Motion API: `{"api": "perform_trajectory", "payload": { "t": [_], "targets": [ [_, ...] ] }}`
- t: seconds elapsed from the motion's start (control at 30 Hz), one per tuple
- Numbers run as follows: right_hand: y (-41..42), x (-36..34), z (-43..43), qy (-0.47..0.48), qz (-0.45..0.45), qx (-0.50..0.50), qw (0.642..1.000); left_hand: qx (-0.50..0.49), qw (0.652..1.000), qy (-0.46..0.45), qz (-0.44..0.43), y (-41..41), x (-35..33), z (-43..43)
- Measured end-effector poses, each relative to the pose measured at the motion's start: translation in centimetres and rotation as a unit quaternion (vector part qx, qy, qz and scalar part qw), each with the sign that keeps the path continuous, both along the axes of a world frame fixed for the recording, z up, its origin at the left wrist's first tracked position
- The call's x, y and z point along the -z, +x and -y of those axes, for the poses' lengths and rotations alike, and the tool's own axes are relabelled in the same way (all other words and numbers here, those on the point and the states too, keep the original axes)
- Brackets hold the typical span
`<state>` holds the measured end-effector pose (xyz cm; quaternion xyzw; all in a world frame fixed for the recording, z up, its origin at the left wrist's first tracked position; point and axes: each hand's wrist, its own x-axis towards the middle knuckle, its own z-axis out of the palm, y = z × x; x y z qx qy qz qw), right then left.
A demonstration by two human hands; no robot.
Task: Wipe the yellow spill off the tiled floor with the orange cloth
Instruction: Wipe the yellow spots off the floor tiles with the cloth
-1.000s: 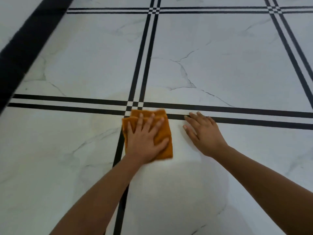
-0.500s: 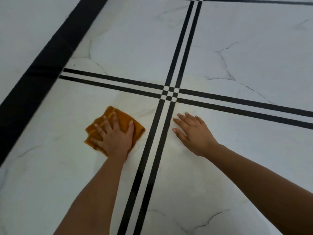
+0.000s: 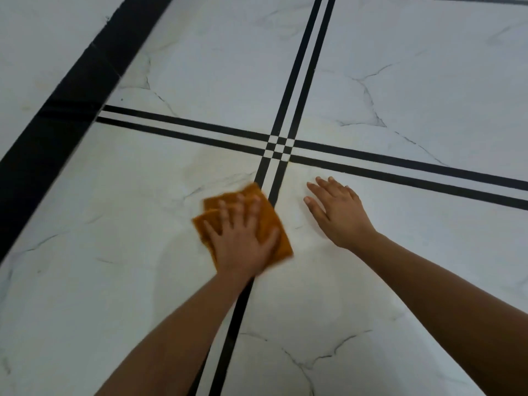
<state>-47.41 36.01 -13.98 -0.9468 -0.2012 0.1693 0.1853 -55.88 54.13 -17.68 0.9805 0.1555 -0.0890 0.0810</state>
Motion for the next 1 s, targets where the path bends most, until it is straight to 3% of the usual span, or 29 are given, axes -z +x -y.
{"api": "perform_trajectory", "payload": {
  "t": [0.07,0.1,0.13,0.23,0.27,0.3,0.4,0.47,0.6,0.63,0.8,0.87,0.97,1.0],
  "targets": [
    [0.5,0.1,1.4,-0.003,-0.001,0.023,1.0,0.165,0.986,0.011,-0.01,-1.7,0.1,1.7],
    [0.7,0.3,2.3,-0.007,-0.003,0.04,0.999,0.203,0.979,0.016,-0.016,-0.9,0.2,1.3],
    [0.6,0.5,3.1,-0.015,-0.004,0.053,0.998,0.189,0.981,0.025,-0.018,0.7,0.3,0.6],
    [0.7,0.8,5.5,-0.035,0.002,0.083,0.996,-0.003,1.0,0.003,-0.03,5.9,0.1,-0.2],
    [0.9,0.6,6.2,-0.04,0.004,0.087,0.995,-0.025,0.999,-0.004,-0.03,6.3,-0.1,0.7],
    [1.1,0.4,6.8,-0.043,0.008,0.091,0.995,0.005,1.0,-0.002,-0.026,5.8,-0.2,2.0],
    [1.9,-0.4,8.6,-0.036,0.025,0.134,0.99,0.255,0.966,0.006,-0.031,3.3,-0.3,5.8],
    [2.0,-0.5,9.7,-0.032,0.025,0.159,0.986,0.303,0.953,0.009,-0.028,5.1,0.0,5.1],
    [1.6,-0.6,12.2,-0.039,0.026,0.169,0.984,0.054,0.998,-0.009,-0.017,10.5,0.2,4.7],
    [1.8,-0.7,12.9,-0.038,0.03,0.175,0.983,0.055,0.998,-0.004,-0.015,10.6,0.0,5.9],
    [3.2,-0.6,16.2,-0.046,0.045,0.202,0.977,0.352,0.936,0.01,-0.005,9.6,0.1,11.5],
    [3.7,-0.3,17.3,-0.043,0.044,0.213,0.975,0.319,0.948,0.006,-0.001,13.4,0.3,11.7],
    [4.6,0.1,18.4,-0.018,0.049,0.235,0.971,0.129,0.991,-0.015,-0.012,17.9,0.0,12.9],
    [4.9,0.1,18.4,-0.011,0.054,0.237,0.97,0.111,0.994,-0.015,-0.009,17.8,-0.2,13.8]
  ]
}}
